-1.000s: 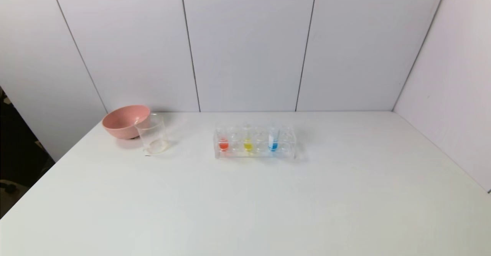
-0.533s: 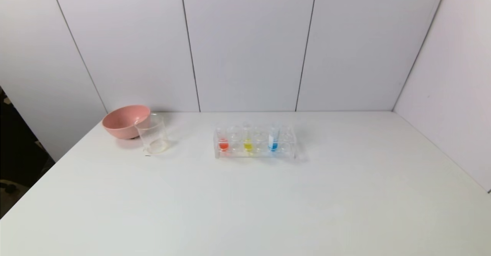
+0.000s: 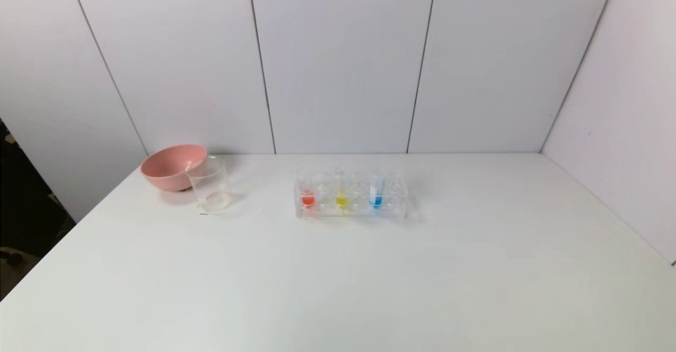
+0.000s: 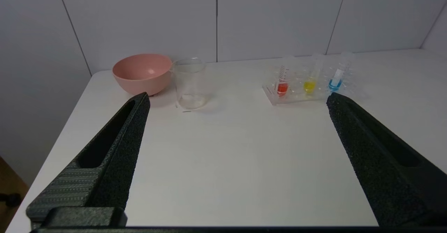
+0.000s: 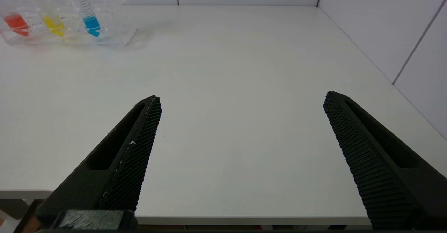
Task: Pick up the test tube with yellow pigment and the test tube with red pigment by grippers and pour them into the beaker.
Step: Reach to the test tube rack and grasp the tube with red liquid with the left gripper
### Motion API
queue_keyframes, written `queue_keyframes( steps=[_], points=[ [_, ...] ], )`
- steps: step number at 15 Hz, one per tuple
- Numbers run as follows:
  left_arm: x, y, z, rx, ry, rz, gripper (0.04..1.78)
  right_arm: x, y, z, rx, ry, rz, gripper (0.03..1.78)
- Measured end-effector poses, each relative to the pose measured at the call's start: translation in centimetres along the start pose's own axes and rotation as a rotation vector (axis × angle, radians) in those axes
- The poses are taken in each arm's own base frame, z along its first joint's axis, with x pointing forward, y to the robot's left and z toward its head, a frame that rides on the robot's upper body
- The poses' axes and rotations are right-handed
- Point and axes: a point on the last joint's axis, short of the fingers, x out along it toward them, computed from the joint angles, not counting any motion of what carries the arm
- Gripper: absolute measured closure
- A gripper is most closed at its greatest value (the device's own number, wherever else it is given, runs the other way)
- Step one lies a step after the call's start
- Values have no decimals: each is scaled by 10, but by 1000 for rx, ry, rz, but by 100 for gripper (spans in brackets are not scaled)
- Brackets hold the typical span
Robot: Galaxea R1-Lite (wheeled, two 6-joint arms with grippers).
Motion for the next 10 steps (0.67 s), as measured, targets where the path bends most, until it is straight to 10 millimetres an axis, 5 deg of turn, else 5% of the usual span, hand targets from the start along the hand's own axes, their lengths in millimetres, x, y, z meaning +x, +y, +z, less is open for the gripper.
queue_keyframes(
  steps=[5,10],
  points=[
    [73,9,22,-40,-1,-80,5,0,0,0,0,0,0,11],
    [156,2,12,-85,36,-133,5,0,0,0,0,0,0,11]
  ],
)
